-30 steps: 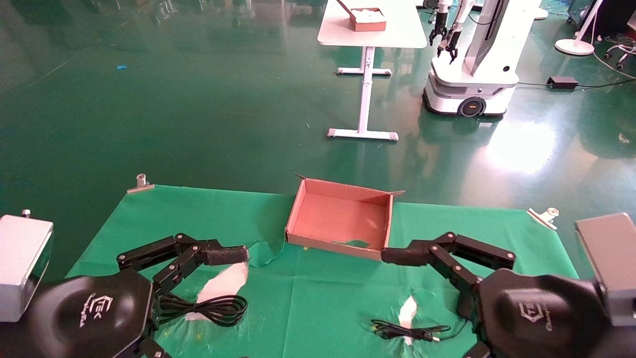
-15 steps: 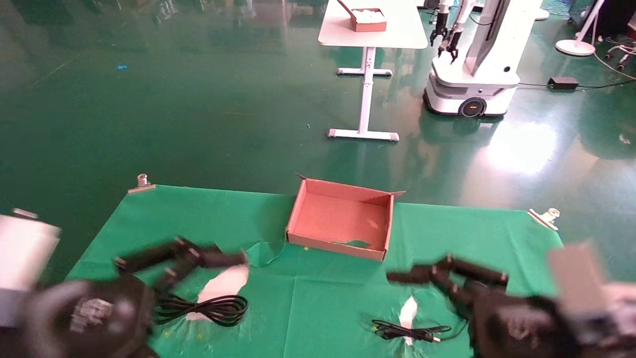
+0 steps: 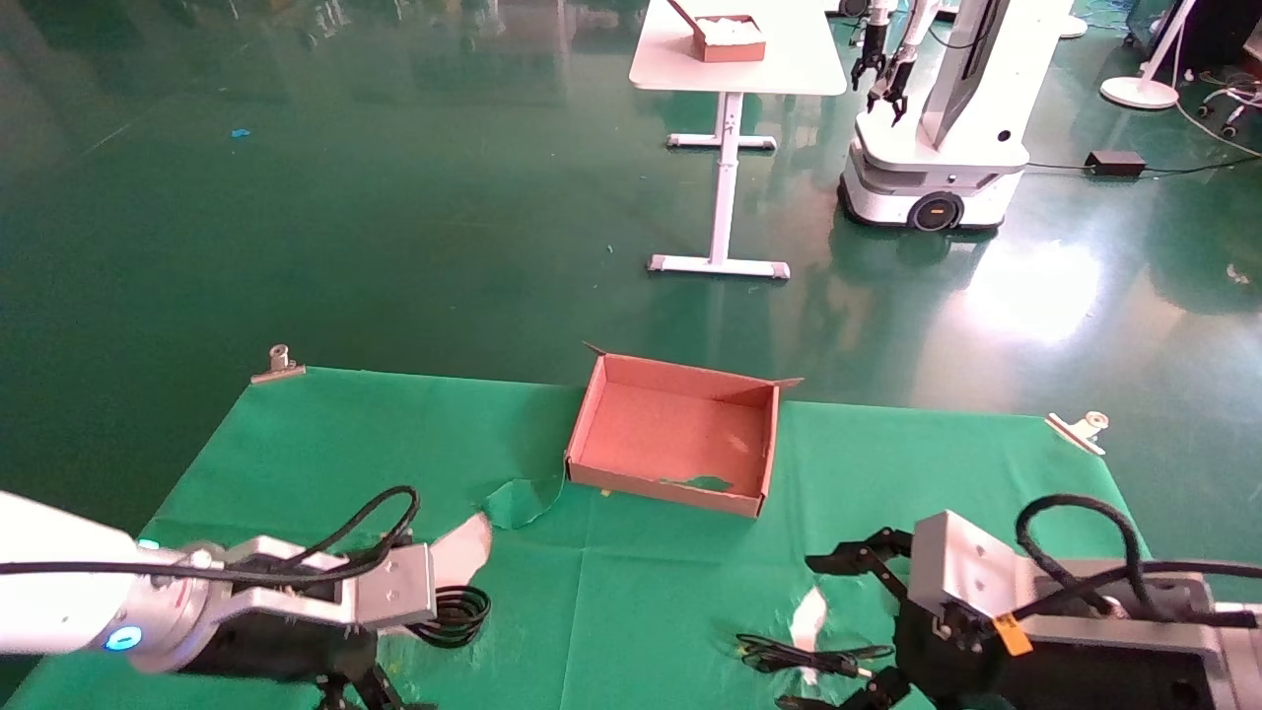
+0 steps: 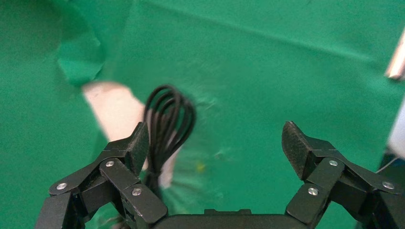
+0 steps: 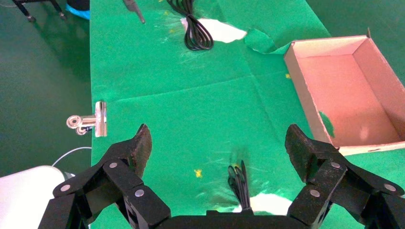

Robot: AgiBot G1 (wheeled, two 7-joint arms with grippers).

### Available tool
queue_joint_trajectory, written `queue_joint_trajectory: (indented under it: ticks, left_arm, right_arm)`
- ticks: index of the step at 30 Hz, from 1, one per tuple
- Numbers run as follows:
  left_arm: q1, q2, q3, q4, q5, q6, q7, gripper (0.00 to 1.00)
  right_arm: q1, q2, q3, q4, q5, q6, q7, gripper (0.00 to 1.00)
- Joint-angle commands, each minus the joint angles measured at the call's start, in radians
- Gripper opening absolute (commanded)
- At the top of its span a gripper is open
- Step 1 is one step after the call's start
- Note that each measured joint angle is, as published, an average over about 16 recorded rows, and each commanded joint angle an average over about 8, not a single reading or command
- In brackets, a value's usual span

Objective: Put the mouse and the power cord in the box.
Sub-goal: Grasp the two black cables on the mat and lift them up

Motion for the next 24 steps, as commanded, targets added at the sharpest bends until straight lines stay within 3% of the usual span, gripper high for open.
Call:
queue_joint_trajectory:
  ticks: [1,8,19,24]
  left_arm:
    - [-0.02,0.023,0.021,-0.001,0.047,0.002,-0.03,1.0]
    - [-0.022,0.051,0.047,0.024,0.119,-0.013,-0.03,1.0]
    - [-0.022,0.235,0.177,0.198,0.491,-0.157,-0.09,1.0]
    - [-0.046,0.296,0.198,0.311,0.574,-0.211,-0.102,1.0]
  right_arm:
    - [0.011,-0.004,-0.009,0.003,-0.021,0.007,0.017,1.0]
    - [0.013,-0.011,-0.016,-0.012,-0.023,-0.004,0.01,1.0]
    - [0.006,0.005,-0.005,-0.011,-0.007,-0.003,0.01,1.0]
    - [0.0,0.013,-0.001,-0.011,-0.003,-0.001,0.01,1.0]
